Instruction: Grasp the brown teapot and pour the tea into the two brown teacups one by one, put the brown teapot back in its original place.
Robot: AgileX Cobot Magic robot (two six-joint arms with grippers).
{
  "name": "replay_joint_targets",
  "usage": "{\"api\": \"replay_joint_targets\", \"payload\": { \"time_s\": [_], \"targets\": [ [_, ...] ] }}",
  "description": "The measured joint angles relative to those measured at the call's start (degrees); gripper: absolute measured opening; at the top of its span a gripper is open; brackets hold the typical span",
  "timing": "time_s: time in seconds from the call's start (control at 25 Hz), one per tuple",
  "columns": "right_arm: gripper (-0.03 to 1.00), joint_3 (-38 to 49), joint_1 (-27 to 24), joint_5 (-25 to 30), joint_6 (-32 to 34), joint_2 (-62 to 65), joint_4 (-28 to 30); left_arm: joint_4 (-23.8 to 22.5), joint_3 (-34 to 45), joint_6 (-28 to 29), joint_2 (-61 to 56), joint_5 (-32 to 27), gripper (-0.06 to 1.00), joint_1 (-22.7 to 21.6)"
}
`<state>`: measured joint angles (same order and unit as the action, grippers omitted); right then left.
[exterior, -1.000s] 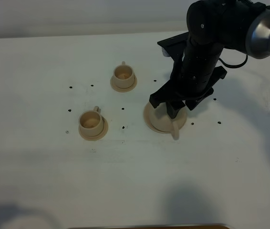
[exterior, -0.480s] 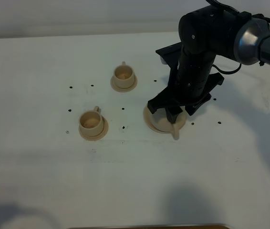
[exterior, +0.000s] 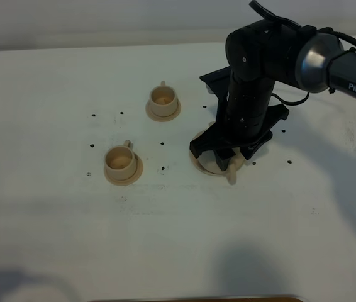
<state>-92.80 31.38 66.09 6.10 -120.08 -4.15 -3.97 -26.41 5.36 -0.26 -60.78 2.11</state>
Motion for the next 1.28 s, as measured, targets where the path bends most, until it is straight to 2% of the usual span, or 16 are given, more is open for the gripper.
{"api": "replay_joint_targets", "payload": {
  "time_s": [1.0, 1.28],
  "targets": [
    [0.47, 0.0, 0.3, -0.6, 0.7, -1.5, 0.9, 0.0, 0.0, 0.0, 0.0, 0.0, 0.31, 0.0],
    [0.37, 0.0, 0.3, -0.5, 0.2, -1.5, 1.1, 0.0, 0.0, 0.0, 0.0, 0.0, 0.31, 0.0]
  ]
}}
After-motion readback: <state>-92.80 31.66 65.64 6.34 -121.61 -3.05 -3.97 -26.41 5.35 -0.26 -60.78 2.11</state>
